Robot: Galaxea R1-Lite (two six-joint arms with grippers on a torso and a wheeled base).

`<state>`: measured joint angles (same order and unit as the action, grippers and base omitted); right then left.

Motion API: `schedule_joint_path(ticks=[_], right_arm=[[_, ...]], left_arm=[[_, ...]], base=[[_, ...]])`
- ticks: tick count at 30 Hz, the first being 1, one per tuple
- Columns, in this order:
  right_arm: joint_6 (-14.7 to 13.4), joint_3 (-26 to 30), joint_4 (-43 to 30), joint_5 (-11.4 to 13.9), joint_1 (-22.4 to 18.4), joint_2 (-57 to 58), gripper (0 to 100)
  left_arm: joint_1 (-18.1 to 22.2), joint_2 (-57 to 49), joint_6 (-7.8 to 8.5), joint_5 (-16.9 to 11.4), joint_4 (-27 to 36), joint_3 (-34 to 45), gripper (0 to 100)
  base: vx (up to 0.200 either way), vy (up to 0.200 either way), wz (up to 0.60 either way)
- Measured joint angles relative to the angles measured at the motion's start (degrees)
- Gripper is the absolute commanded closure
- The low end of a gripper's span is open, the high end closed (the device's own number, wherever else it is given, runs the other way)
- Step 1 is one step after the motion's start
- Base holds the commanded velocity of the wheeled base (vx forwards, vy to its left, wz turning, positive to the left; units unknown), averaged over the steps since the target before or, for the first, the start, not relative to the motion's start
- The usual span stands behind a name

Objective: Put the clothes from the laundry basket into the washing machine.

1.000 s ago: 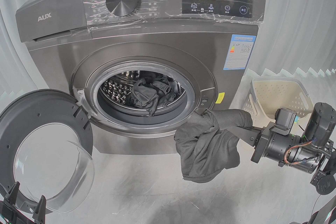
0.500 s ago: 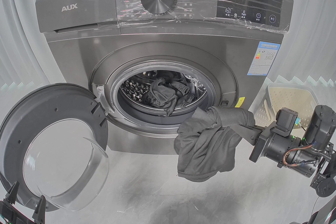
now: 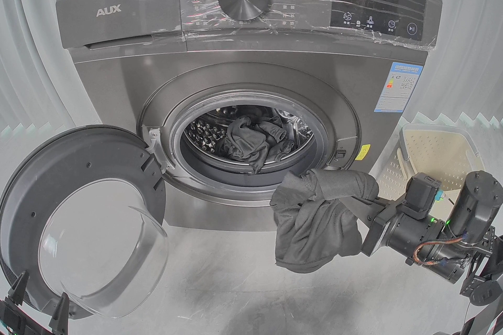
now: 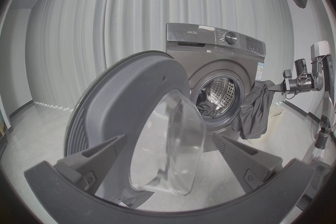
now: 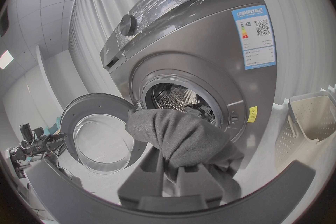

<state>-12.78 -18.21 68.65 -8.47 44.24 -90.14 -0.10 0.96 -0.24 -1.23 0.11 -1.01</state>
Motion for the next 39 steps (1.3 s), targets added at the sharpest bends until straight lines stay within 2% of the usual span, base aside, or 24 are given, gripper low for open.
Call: schedule_joint_path(ticks=[4,8,13,16,19,21,26,29,33,39], right_arm=[[0.0,-0.5,0.1,-0.7,0.8,-0.6,100],[0.2,-1.0,0.3,-1.2,1.5,-1.1,100],[0.2,-1.6,0.4,-1.8,2.2,-1.6,100],[-0.2,-2.3,0.4,-3.1,3.1,-2.0,100],[-0.9,-3.4,0.4,-4.3,4.5,-2.5,100],[-1.3,-4.4,0.6,-5.0,5.4,-3.0,100],[-1.8,-7.5,1.5,-5.8,7.0,-4.4,100],[-2.1,-9.4,1.8,-5.8,7.4,-5.3,100],[-2.3,-11.5,2.0,-5.8,7.5,-6.4,100],[-2.4,-14.2,2.1,-5.9,7.4,-7.8,100]], left_arm=[[0.0,0.0,-0.54,0.0,0.0,0.0,0],[0.1,0.0,0.09,0.0,-0.7,0.0,0],[0.0,0.0,-0.98,-2.2,-2.0,-3.3,0],[-0.3,0.9,-1.39,-6.4,-1.7,-8.2,0],[-0.6,3.7,-1.45,-14.0,-1.1,-11.8,0],[-0.8,6.7,-1.21,-18.1,-0.9,-13.0,0],[-1.7,16.5,1.0,-26.9,-3.2,-14.9,0],[-3.9,22.5,2.02,-31.8,-5.7,-15.5,0],[-8.0,30.8,2.78,-34.2,-9.5,-16.0,0],[-13.2,44.7,3.41,-34.8,-20.0,-16.2,0]], base=[[0.0,0.0,0.0],[0.0,0.0,0.0],[0.0,0.0,0.0],[0.0,0.0,0.0],[0.0,0.0,0.0],[0.0,0.0,0.0],[0.0,0.0,0.0],[0.0,0.0,0.0],[0.0,0.0,0.0],[0.0,0.0,0.0]])
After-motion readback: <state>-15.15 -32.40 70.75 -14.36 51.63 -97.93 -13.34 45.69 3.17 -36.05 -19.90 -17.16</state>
